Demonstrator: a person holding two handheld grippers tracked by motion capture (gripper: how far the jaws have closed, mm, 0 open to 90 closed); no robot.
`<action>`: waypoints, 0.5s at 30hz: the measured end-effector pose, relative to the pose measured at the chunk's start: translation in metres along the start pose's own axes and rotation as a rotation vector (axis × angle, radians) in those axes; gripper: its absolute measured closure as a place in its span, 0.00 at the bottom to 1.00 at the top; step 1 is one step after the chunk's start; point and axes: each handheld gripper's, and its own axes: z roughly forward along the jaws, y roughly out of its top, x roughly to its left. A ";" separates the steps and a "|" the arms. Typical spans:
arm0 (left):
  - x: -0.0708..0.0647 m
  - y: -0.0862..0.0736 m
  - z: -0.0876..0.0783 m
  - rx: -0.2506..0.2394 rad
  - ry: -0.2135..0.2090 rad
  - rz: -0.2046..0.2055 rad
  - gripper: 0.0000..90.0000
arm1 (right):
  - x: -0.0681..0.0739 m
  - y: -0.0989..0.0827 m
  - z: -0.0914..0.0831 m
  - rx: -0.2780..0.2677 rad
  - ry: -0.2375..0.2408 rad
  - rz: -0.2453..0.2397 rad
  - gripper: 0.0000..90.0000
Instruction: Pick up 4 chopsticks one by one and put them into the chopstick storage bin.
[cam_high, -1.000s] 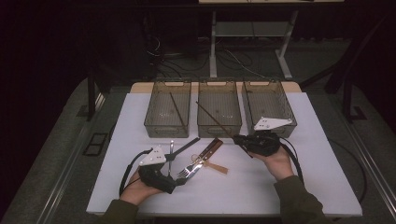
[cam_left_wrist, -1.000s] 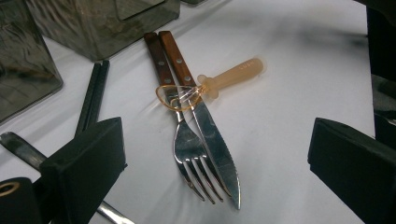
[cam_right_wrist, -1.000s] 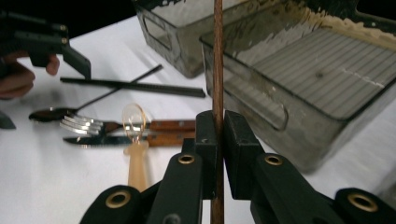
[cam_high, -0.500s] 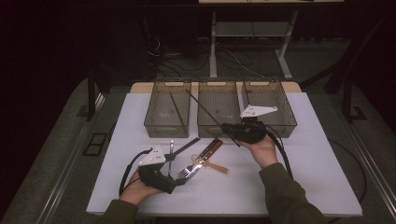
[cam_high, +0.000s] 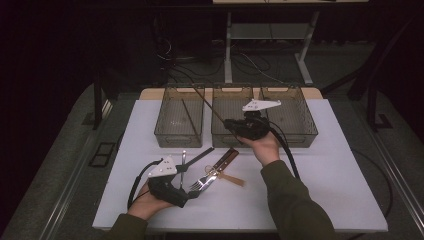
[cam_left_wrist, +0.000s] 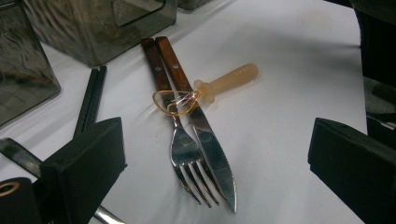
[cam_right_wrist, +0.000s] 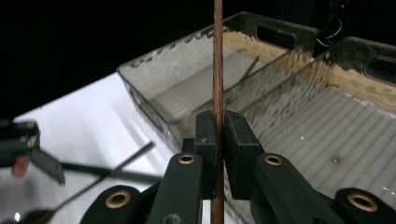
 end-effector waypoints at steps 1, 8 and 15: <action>0.000 0.000 0.000 -0.001 0.000 -0.001 0.04 | 0.001 0.002 0.002 0.001 -0.001 0.009 0.93; 0.000 0.000 -0.001 -0.007 -0.001 -0.003 0.04 | 0.003 0.016 0.019 0.002 -0.018 0.000 0.93; 0.000 0.001 -0.001 -0.006 0.002 0.001 0.04 | 0.005 0.027 0.034 0.005 -0.030 0.005 0.93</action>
